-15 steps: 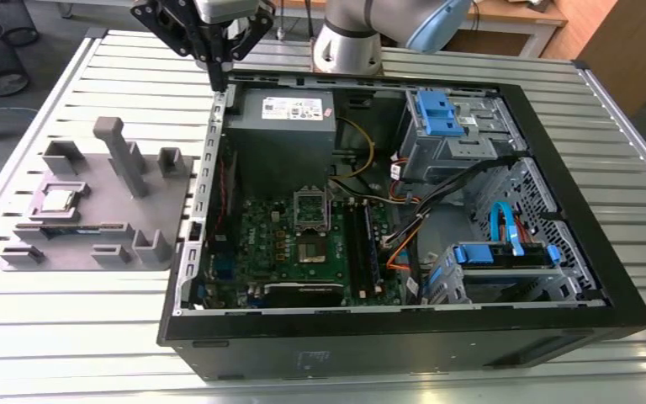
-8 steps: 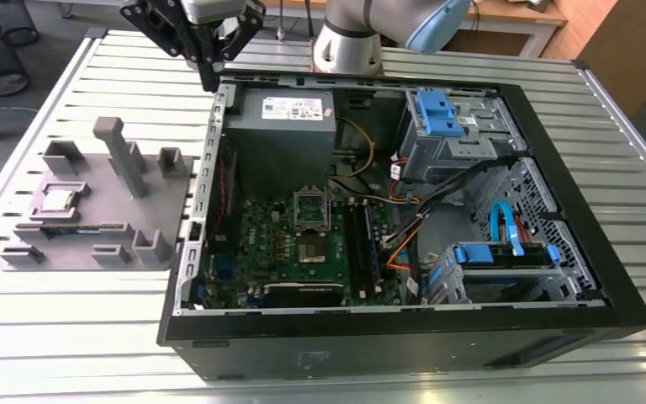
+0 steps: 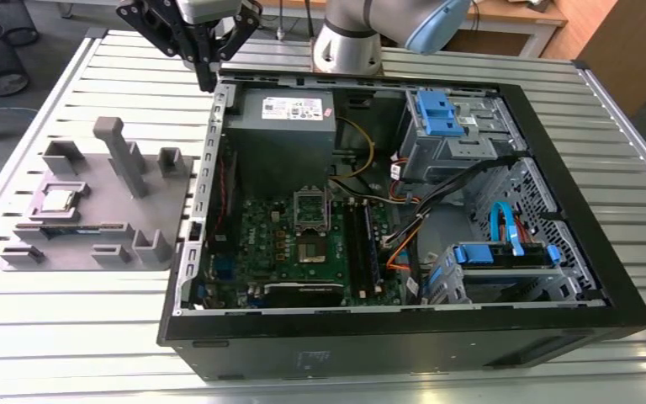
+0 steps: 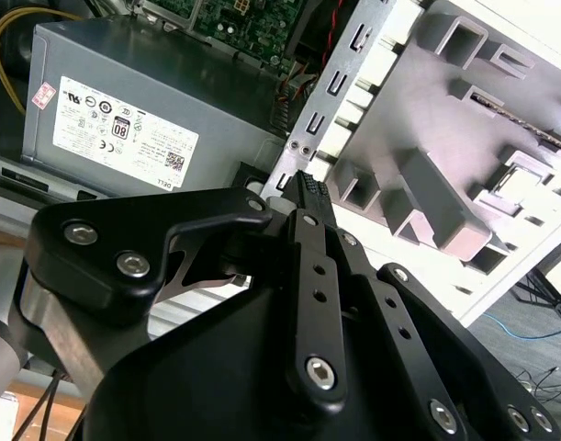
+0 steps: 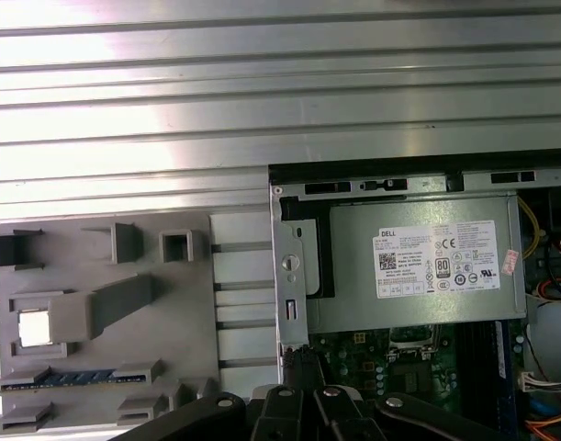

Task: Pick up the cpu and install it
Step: 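Reach for the cpu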

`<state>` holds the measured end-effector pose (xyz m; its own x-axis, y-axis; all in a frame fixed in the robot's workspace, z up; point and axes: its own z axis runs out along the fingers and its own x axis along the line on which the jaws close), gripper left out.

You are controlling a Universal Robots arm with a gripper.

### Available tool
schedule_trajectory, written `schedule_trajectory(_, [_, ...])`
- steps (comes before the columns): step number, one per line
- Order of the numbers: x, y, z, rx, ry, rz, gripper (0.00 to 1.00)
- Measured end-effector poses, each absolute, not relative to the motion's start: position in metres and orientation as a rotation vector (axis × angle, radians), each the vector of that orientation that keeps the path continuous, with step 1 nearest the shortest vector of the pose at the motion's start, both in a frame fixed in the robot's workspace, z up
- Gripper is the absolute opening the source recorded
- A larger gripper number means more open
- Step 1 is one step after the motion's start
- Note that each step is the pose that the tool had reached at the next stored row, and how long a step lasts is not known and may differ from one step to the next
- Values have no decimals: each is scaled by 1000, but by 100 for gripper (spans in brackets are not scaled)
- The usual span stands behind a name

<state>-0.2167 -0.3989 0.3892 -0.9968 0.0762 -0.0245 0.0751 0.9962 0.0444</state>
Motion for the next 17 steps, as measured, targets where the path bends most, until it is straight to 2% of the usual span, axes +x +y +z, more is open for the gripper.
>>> schedule_trajectory(17, [-222, -399, 389, 118, 3112, 68, 11])
